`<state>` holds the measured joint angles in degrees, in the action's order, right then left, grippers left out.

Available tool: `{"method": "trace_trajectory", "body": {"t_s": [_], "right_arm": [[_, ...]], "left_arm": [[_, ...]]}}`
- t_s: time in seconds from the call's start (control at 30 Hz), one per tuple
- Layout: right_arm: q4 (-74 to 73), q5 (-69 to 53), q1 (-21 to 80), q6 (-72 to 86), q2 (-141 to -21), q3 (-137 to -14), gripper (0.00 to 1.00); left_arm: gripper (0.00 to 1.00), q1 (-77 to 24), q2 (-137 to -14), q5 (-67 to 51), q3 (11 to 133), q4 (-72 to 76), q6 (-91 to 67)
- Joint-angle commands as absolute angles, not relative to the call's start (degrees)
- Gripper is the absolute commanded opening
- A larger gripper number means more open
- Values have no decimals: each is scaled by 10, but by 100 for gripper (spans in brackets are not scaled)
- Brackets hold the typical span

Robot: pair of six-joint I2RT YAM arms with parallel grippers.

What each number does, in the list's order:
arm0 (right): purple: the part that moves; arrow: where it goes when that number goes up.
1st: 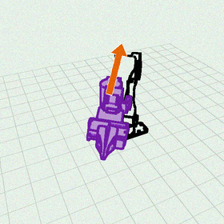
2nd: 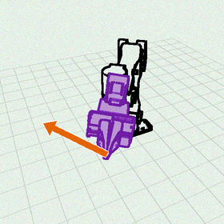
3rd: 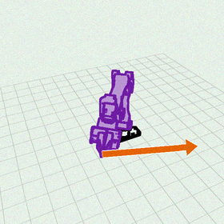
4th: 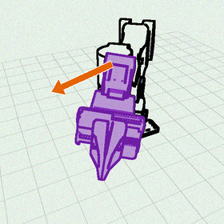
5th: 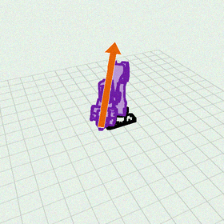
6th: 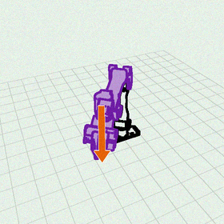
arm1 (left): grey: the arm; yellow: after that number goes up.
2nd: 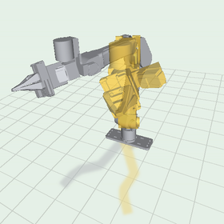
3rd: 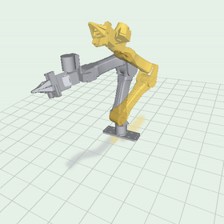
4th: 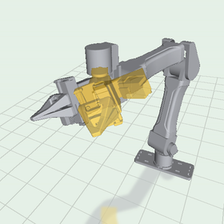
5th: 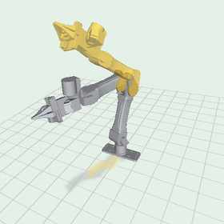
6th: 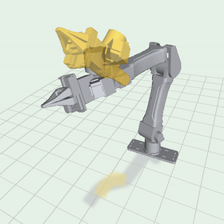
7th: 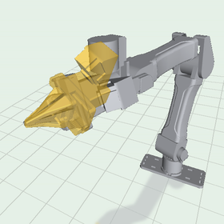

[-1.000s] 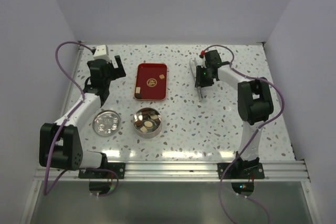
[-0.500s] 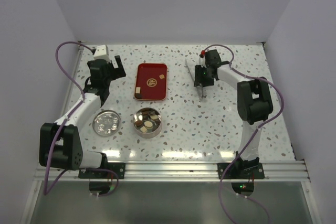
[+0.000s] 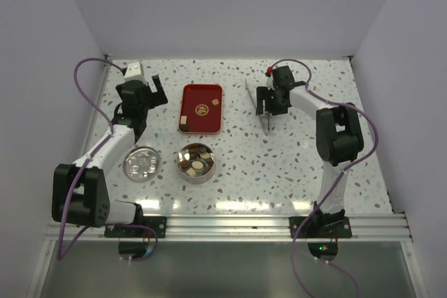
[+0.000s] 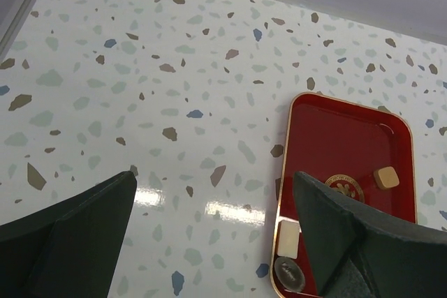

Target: Pack the chocolate

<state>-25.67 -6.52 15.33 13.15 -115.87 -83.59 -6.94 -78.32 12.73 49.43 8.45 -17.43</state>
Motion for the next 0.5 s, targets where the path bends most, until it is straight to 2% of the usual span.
{"method": "trace_trajectory", "body": {"t_s": [0.0,0.27,0.47], "right_arm": [[-250,-54,153,121,-1103,-832,72],[-236,-59,153,114,-1087,-869,73],[-211,-96,152,125,-1101,-917,72]], "left_arm": [[100,-74,-759,170,486,60,-206],[100,-101,-721,317,450,-92,-348],[100,-134,-715,293,415,-149,-451]]}}
